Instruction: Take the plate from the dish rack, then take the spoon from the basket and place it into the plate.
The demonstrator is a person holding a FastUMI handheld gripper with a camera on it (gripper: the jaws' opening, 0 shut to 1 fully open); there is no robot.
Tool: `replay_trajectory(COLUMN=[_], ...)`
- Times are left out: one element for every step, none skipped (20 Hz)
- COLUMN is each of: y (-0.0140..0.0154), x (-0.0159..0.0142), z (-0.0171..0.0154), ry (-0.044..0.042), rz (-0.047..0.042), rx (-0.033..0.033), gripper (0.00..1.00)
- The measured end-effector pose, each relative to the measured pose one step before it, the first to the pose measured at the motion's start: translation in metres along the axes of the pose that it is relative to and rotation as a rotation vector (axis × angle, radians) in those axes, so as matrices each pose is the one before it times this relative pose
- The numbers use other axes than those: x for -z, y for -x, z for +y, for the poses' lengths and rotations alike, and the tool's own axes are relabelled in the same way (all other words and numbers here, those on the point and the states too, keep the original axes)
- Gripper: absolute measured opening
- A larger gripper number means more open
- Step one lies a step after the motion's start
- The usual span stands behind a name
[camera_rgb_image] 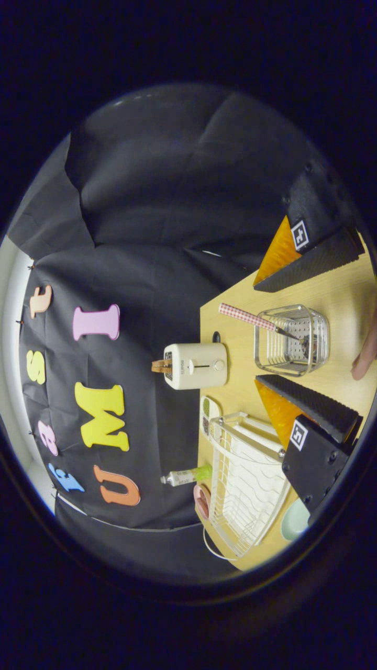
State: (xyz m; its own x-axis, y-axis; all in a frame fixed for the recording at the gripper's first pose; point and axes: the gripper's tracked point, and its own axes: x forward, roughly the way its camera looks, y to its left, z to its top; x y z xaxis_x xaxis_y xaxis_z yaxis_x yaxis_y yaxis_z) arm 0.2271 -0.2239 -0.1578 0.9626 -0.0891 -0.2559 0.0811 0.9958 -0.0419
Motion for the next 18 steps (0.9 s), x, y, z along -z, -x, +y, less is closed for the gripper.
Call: replay_trajectory(y=[-0.01146, -0.01234, -0.01069, -0.00839, -0.00817, -0.00784, -0.00531, -0.00401, -0.00191, -0.00309, -0.00505, -0.00545, 0.00257, 0.00225, 0.00390, 0.00458, 0.00433, 0.00526], x=[-0.00215, 0.00064, 0.00161, -0.00107, -0.00296, -0.00176, -0.00110, -0.00168, -0.00126, -0.00077, 0.00264, 0.00552, 0.00087, -0.00422, -0.00462, -0.00273, -0.00573, -0.00845], z=[-0.00415, -0.00487, -0.00355, 0.00181, -0.00324, -0.00299, 0.00099, -0.00137, 0.00703, 0.00346, -0.00276, -0.00428, 0.00402, 0.00124, -0.00018, 0.00223, -0.00083, 0.00005], ry=[-0.01922, -0.02693, -0.01866, 0.00268, 0.00316, -0.00200, -0.01958, -0.04058, -0.04385, -0.03469, -0.01603, 0.00350, -0.00948, -0.00306, -0.00254, -0.00033, 0.00569, 0.01500], rz=[0.01279, 0.02360, 0.02339, 0.00933, 0.00095, 0.00553, 0.01191, 0.01011, 0.01576, 0.01458, 0.01407, 0.02772, 0.00139, -0.01120, -0.01428, -0.01546, -0.02530, -0.03091], rx=[-0.00149, 0.00393, 0.00731, -0.01864, 0.00887, 0.00896, -0.00846, 0.00846, -0.03589, -0.01966, 0.00989, 0.01987, -0.02454, -0.00603, 0.00326, 0.00114, 0.01901, 0.01194], gripper=[1.00, 1.00, 1.00, 1.00, 0.98, 0.95, 0.95, 0.93, 0.91, 0.84, 0.78, 0.66, 0.55, 0.42, 0.30, 0.18, 0.16, 0.15])
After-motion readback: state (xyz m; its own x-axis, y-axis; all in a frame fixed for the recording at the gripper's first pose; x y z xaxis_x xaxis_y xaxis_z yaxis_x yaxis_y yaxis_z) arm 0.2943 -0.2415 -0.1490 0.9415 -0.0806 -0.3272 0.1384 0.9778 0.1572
